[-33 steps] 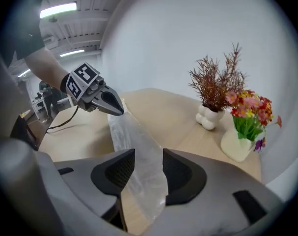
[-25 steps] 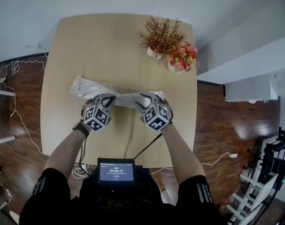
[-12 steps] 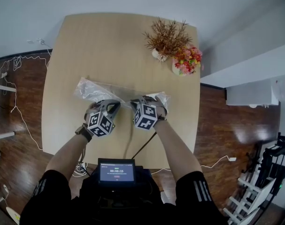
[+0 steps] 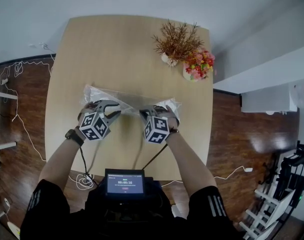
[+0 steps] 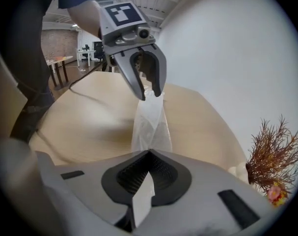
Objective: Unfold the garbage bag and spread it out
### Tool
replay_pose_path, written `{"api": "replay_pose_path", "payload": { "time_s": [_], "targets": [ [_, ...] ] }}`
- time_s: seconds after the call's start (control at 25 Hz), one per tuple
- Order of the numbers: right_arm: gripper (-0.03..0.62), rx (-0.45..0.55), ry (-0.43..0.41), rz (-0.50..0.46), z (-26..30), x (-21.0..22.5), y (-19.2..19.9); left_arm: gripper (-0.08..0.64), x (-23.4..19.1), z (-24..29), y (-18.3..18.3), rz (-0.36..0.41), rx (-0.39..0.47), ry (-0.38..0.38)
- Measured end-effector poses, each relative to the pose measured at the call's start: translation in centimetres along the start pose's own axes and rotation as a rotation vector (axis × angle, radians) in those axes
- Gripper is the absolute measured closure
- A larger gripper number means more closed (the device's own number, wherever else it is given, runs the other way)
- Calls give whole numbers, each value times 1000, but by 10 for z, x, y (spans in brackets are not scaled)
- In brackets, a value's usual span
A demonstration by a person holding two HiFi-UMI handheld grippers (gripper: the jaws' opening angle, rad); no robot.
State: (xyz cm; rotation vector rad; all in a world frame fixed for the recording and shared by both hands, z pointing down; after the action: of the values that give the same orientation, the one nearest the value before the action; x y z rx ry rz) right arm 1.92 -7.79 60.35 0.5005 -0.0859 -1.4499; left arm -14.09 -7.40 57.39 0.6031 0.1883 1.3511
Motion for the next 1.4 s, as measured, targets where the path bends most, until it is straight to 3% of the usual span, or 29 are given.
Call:
{"api": "replay_pose_path", "payload": {
  "time_s": [0.16,0.4,0.48,0.68,0.8,0.96,1.04,1.4],
  "targets": [
    [572,2,25,-41,-6,-6,-3,445,-32,-9,22,103,-157,1],
    [572,3,52,-83,-12,-16,-9,405,-53,10,54,365,-436,127],
    [572,2,56,-89,-13,-18,-10,359,-57,18,60,406,-485,168],
    [572,6,63,-85,-16,-24,-13,341,-53,33,70,438,-557,289],
    [572,5,71,-77,-16,-23,-13,360,-52,38,76,445,-570,292],
    [572,5,79,-74,-17,-27,-13,518,-45,32,79,461,-532,233],
    [572,1,81,-70,-18,-28,-12,558,-41,28,81,466,-516,208],
    [564,-14,81,-5,-24,-30,5,560,-25,12,81,444,-433,110]
  ]
}}
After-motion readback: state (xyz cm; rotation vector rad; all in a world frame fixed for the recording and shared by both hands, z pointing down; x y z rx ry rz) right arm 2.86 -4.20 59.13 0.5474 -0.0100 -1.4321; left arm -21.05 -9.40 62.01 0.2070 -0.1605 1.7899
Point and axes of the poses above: the fingertips, and each gripper's own axes: z forward along the fingers, x to its right, y out of its underside, the point moved 8 cm from there along -z, backward along the fingers, and after that the axes turned 9 degrees about -x, right-handed, at the moved point
